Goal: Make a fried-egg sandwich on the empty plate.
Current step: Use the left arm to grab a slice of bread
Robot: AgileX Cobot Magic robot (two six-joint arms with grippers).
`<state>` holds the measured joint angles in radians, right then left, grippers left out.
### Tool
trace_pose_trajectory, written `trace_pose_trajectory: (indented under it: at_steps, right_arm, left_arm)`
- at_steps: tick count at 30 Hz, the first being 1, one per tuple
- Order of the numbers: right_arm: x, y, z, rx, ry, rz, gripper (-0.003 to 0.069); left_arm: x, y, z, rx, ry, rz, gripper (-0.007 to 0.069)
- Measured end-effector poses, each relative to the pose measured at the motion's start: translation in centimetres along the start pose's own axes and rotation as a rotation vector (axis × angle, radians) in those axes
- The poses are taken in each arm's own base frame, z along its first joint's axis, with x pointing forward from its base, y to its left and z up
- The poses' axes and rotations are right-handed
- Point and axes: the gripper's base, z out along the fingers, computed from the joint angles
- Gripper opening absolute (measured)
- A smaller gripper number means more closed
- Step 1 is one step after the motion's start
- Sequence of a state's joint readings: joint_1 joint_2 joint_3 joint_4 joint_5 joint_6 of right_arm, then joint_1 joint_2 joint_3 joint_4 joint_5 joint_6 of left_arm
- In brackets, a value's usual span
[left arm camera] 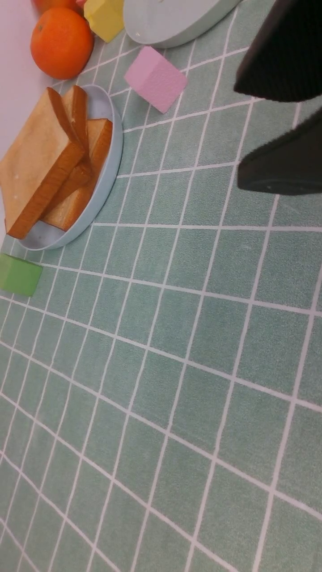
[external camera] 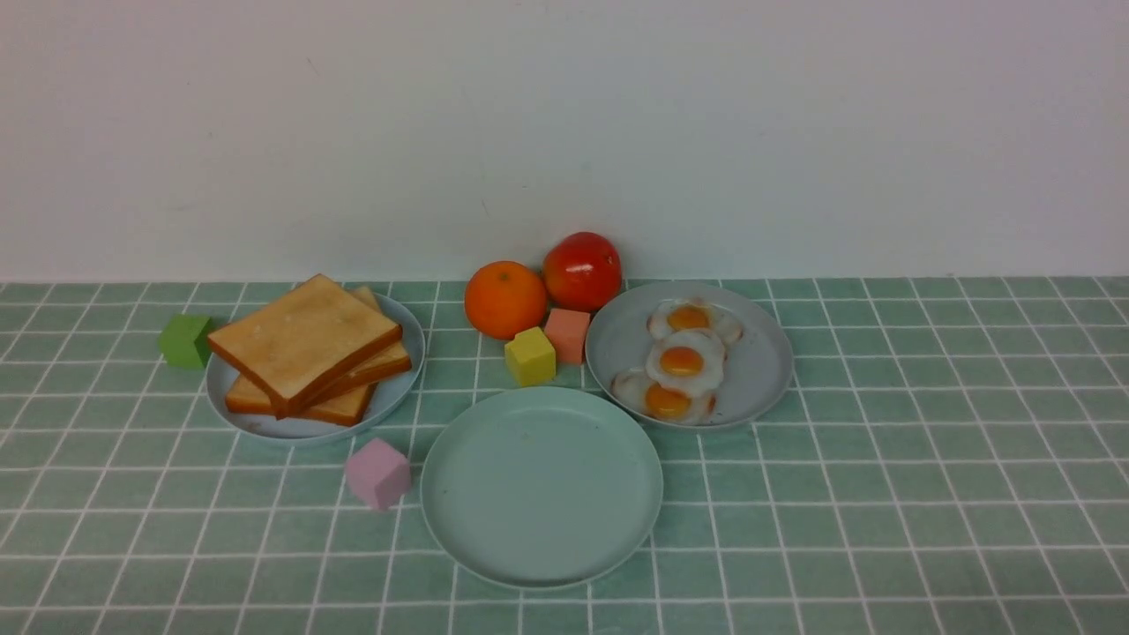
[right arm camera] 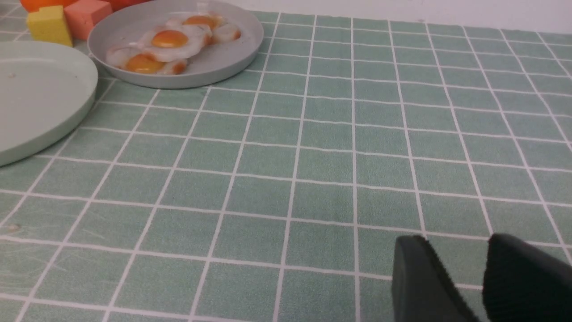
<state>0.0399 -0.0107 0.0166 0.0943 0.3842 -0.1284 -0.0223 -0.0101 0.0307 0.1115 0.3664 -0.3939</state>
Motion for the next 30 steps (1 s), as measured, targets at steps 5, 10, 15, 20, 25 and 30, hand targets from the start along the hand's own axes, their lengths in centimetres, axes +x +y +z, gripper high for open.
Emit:
trace_pose_trajectory:
  at_steps: [5, 10, 15, 20, 25, 30]
  right_arm:
    - [0.0, 0.0, 0.0, 0.0, 0.0, 0.0, 0.0241]
    - [0.0, 0.0, 0.0, 0.0, 0.0, 0.0, 0.0241]
    - [0.0, 0.0, 0.0, 0.0, 0.0, 0.0, 0.0241]
    - [-0.1, 0.0, 0.0, -0.001, -0.01, 0.01, 0.0241]
    - [-0.7, 0.5, 0.0, -0.069, -0.095, 0.357, 0.0241]
    - [-2.1, 0.3, -0.2, -0.122, -0.235, 0.697, 0.0241]
  left_arm:
    - [-1.2, -0.7, -0.1, 0.086, -0.13, -0.152, 0.0237]
    - [-2.6, -1.2, -0.5, 0.21, -0.251, -0.519, 0.0237]
    - [-3.4, -1.3, -0.8, 0.264, -0.304, -0.678, 0.0236]
    - [-6.7, -2.8, -1.7, 0.213, -0.156, -0.594, 0.013]
    - [-11.1, -4.8, -1.3, 0.122, 0.138, -0.24, -0.0013]
    - [-14.3, -7.1, 1.6, 0.164, 0.51, -0.002, -0.0013]
